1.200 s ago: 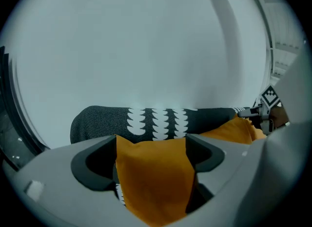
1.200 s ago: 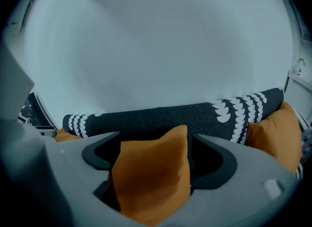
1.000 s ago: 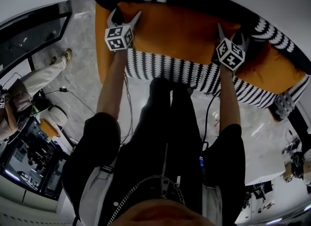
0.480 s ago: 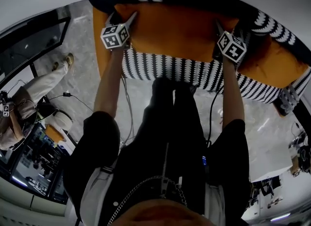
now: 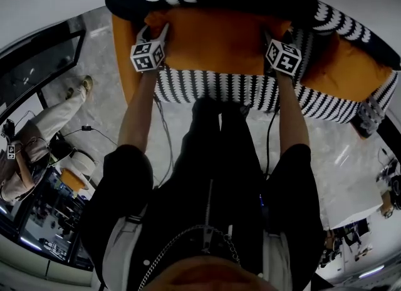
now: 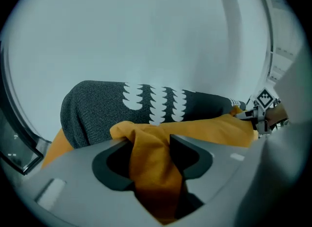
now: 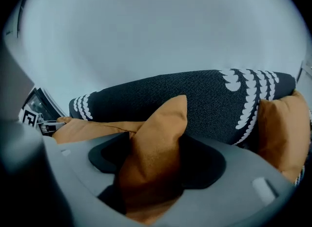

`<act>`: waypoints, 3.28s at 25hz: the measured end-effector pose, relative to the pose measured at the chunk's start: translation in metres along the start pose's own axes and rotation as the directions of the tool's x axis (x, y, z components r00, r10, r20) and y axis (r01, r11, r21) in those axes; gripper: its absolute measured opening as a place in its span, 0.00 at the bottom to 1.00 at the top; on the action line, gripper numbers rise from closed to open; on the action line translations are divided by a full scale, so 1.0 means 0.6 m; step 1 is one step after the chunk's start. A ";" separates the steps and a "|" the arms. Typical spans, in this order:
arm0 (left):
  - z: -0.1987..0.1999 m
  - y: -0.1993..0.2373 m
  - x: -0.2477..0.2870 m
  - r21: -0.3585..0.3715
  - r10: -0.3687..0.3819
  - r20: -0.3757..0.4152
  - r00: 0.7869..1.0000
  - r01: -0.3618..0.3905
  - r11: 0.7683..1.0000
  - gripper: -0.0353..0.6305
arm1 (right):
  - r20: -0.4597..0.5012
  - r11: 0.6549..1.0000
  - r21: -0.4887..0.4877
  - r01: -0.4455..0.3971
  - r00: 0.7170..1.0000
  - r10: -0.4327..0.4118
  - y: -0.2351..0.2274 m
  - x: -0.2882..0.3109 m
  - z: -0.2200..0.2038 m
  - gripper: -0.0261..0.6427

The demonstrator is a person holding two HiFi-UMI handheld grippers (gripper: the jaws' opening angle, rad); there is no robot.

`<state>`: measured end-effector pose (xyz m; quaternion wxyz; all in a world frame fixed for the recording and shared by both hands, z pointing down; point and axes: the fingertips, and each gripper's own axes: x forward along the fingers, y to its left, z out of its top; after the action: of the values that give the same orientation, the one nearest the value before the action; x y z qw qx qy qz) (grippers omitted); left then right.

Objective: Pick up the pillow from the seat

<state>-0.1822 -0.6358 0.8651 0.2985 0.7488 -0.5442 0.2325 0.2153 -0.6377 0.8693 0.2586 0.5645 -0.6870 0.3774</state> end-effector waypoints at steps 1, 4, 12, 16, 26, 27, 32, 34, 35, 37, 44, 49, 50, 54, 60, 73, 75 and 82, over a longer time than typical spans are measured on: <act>-0.006 0.000 -0.006 0.000 0.004 -0.001 1.000 -0.004 1.000 0.39 | -0.001 1.000 -0.004 -0.005 1.000 0.005 0.005 -0.004 -0.005 0.54; -0.021 0.004 -0.029 -0.008 0.008 -0.008 1.000 -0.008 1.000 0.38 | 0.001 1.000 -0.010 -0.019 1.000 0.019 0.023 -0.022 -0.018 0.53; -0.057 -0.034 -0.116 -0.007 0.004 -0.024 1.000 -0.004 1.000 0.35 | 0.001 0.999 -0.023 -0.045 0.999 0.045 0.037 -0.113 -0.064 0.50; -0.089 -0.049 -0.165 -0.017 -0.004 -0.041 0.999 0.004 1.000 0.33 | -0.025 0.997 -0.048 -0.062 0.998 0.061 0.050 -0.157 -0.099 0.49; -0.190 -0.094 -0.296 -0.067 -0.039 -0.142 0.989 0.029 0.997 0.29 | -0.173 0.984 -0.130 -0.124 0.980 0.101 0.075 -0.291 -0.214 0.45; -0.189 -0.096 -0.305 -0.061 -0.049 -0.146 0.988 0.041 0.997 0.29 | -0.190 0.983 -0.133 -0.126 0.977 0.099 0.077 -0.300 -0.218 0.44; -0.170 -0.106 -0.384 -0.046 -0.101 -0.138 0.985 0.095 0.994 0.21 | -0.247 0.982 -0.142 -0.123 0.965 0.085 0.116 -0.359 -0.230 0.37; -0.164 -0.115 -0.410 -0.040 -0.107 -0.125 0.986 0.102 0.994 0.19 | -0.242 0.981 -0.157 -0.115 0.967 0.075 0.124 -0.378 -0.224 0.35; -0.162 -0.120 -0.420 -0.039 -0.105 -0.118 0.987 0.102 0.994 0.18 | -0.240 0.980 -0.164 -0.113 0.968 0.072 0.125 -0.384 -0.219 0.34; -0.160 -0.131 -0.436 -0.039 -0.099 -0.102 0.990 0.095 0.995 0.17 | -0.237 0.979 -0.163 -0.119 0.968 0.078 0.124 -0.398 -0.204 0.33; -0.169 -0.160 -0.508 -0.045 -0.088 -0.059 0.994 0.086 0.995 0.16 | -0.216 0.970 -0.182 -0.164 0.969 0.123 0.135 -0.461 -0.193 0.32; -0.152 -0.189 -0.534 -0.031 -0.091 0.004 0.996 0.091 0.995 0.15 | -0.137 0.956 -0.237 -0.176 0.980 0.147 0.126 -0.500 -0.173 0.32; -0.141 -0.196 -0.537 -0.024 -0.091 0.019 0.996 0.091 0.996 0.15 | -0.118 0.957 -0.234 -0.173 0.982 0.149 0.121 -0.505 -0.166 0.32; -0.081 -0.205 -0.553 0.013 -0.092 0.099 0.991 0.092 0.996 0.15 | -0.024 0.968 -0.177 -0.175 0.984 0.174 0.119 -0.528 -0.124 0.32; 0.040 -0.214 -0.579 0.098 -0.113 0.234 0.966 0.092 0.991 0.15 | 0.144 0.969 -0.223 -0.103 0.980 0.137 0.130 -0.564 -0.029 0.31; 0.335 -0.211 -0.684 0.205 -0.119 0.546 0.829 0.006 0.979 0.14 | 0.534 0.967 -0.253 -0.013 0.832 0.151 0.211 -0.720 0.235 0.28; 0.379 -0.217 -0.704 0.219 -0.127 0.594 0.794 -0.008 0.976 0.14 | 0.586 0.967 -0.256 0.004 0.796 0.152 0.219 -0.751 0.269 0.28; 0.486 -0.248 -0.769 0.246 -0.148 0.702 0.696 -0.042 0.968 0.13 | 0.731 0.973 -0.229 0.028 0.665 0.153 0.236 -0.860 0.362 0.27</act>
<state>-0.1714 -0.4935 0.3176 -0.0240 0.8262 -0.5625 -0.0208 0.2115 -0.5029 0.3079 0.0034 0.6126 -0.7891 0.0442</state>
